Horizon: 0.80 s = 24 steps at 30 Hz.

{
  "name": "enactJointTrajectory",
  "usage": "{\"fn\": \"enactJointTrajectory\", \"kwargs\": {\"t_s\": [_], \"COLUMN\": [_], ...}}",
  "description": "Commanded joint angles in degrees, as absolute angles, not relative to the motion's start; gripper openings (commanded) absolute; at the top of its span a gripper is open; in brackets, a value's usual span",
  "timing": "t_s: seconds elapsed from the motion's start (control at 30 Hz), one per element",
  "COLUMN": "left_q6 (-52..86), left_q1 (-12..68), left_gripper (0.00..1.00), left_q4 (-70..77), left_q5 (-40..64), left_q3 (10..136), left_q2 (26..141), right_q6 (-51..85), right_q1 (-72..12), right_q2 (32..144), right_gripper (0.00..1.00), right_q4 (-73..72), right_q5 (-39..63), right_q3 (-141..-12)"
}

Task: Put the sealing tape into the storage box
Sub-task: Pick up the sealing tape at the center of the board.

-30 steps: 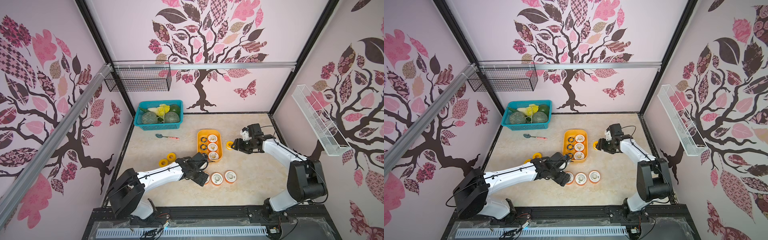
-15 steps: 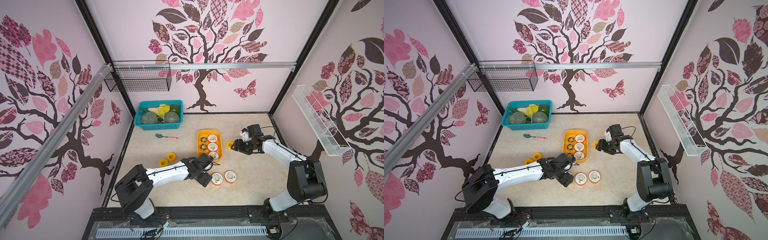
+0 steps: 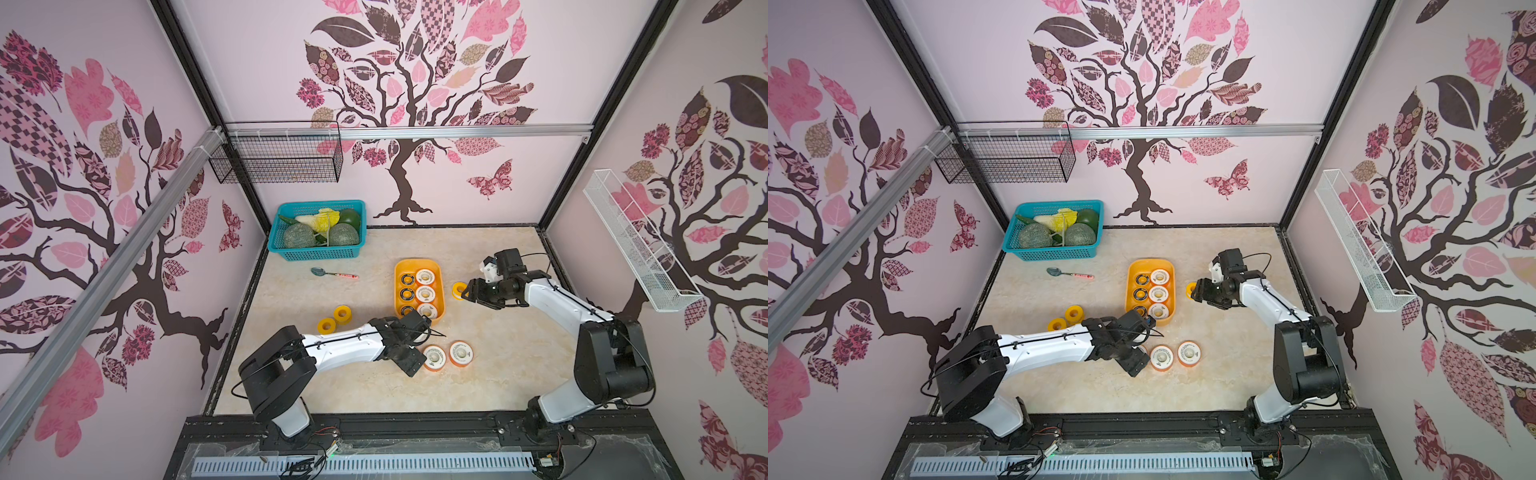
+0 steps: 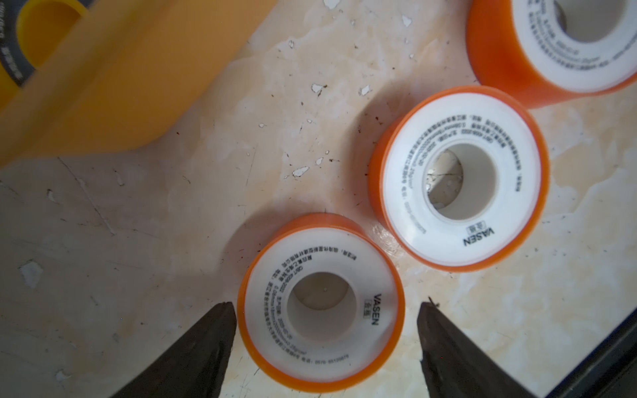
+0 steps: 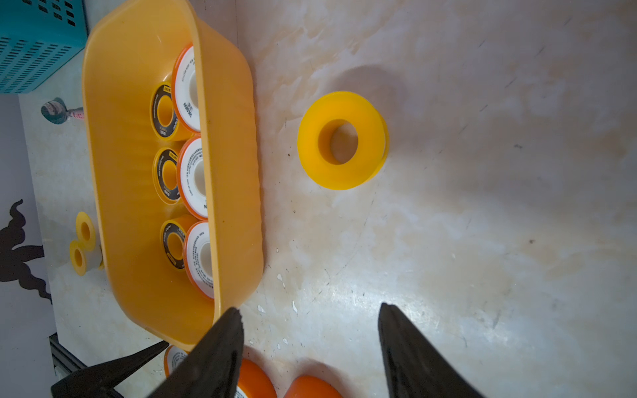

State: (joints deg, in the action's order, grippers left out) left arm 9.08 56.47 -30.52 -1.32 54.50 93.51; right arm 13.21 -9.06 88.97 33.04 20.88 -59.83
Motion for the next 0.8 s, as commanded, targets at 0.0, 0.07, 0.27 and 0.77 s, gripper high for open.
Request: {"fn": "enactJointTrajectory", "kwargs": {"t_s": [0.0,0.07,0.27,0.77], "left_q6": [8.44,8.40,8.26,8.10], "left_q1": [56.78,56.80,56.93,57.00], "left_gripper": [0.88,0.88,0.84,0.66], "left_q4": [-30.77,-30.85,-31.20,-31.77], "left_q5": [-2.33,-2.40,-2.53,-3.53], "left_q3": [55.79,55.98,56.72,57.04], "left_q2": [94.64,95.03,96.81,97.00], "right_q6": [12.66,12.55,12.51,12.78], "right_q1": [-8.64,-8.62,-8.61,-8.62], "right_q2": [89.30,89.40,89.47,89.82], "right_gripper": [0.67,0.67,0.67,0.67], "right_q4": [33.49,33.57,33.79,33.68], "right_q5": [21.27,21.27,21.53,22.14], "right_q3": [-60.82,-60.84,-60.74,-60.82]}}
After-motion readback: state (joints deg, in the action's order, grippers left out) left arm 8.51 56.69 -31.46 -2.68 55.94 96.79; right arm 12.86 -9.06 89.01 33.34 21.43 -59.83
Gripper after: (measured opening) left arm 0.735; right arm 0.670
